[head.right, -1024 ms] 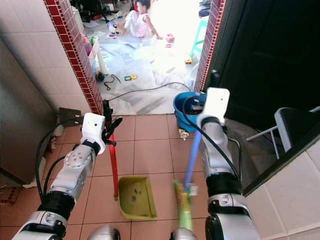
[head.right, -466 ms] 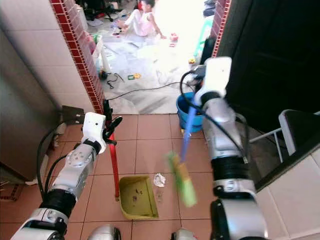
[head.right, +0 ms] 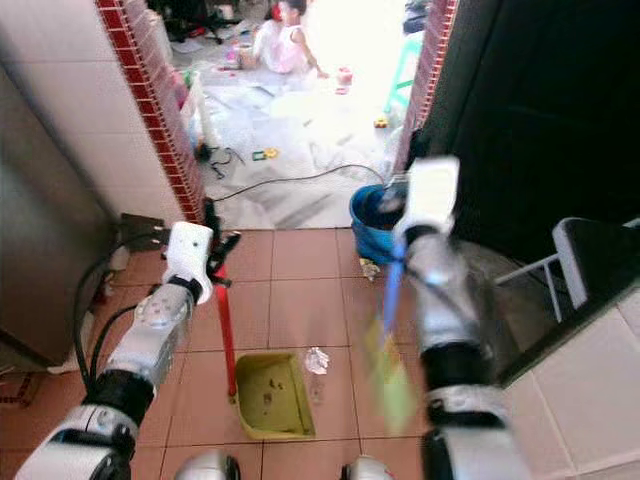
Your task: Sweep floor
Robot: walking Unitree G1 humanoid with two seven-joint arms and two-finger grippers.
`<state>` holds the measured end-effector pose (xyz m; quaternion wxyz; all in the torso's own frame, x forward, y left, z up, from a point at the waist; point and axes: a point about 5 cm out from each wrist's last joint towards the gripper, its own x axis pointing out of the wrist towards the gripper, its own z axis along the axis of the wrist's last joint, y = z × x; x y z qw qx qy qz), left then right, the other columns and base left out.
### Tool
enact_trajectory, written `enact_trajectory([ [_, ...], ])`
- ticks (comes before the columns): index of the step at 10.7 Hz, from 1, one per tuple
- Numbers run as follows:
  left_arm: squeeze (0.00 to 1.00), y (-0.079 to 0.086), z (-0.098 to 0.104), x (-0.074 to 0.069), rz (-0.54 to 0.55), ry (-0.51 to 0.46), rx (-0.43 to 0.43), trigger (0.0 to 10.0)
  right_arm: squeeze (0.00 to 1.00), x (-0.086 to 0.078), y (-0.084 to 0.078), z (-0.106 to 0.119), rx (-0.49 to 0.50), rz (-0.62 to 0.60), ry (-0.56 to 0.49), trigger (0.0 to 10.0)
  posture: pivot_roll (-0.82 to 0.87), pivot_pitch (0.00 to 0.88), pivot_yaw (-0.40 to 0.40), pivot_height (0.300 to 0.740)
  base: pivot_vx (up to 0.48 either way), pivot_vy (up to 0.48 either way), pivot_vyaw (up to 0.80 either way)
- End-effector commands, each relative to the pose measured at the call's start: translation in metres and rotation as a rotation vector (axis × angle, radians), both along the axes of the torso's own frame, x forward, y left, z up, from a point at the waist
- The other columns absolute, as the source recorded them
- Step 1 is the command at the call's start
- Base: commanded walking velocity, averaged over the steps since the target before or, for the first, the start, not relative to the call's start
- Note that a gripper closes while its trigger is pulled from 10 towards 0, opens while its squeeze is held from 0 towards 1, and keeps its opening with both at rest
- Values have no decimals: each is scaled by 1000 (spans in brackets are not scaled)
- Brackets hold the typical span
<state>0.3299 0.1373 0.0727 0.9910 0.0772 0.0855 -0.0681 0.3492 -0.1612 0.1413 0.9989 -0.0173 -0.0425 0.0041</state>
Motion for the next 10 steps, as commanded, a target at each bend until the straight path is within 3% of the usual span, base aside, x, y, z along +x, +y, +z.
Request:
enact_trajectory([
  [1,0,9,5,4,39,-22,42,10000,0,2,6,8,34,4,-46,10000,-48,0,30,740,0,0,0],
  [6,0,11,6,11,161,-36,59,10000,0,6,39,5,150,105,-9,10000,-53,0,26,740,0,0,0],
  [8,0,9,5,12,165,-26,31,10000,0,3,63,2,162,304,94,10000,-56,0,25,740,0,0,0],
  [9,0,7,4,12,150,-15,17,10000,0,0,71,4,162,376,97,10000,-58,0,25,740,0,0,0],
  [10,0,2,2,12,112,12,3,10000,0,-5,82,22,211,472,34,10000,-59,1,29,740,0,0,0],
])
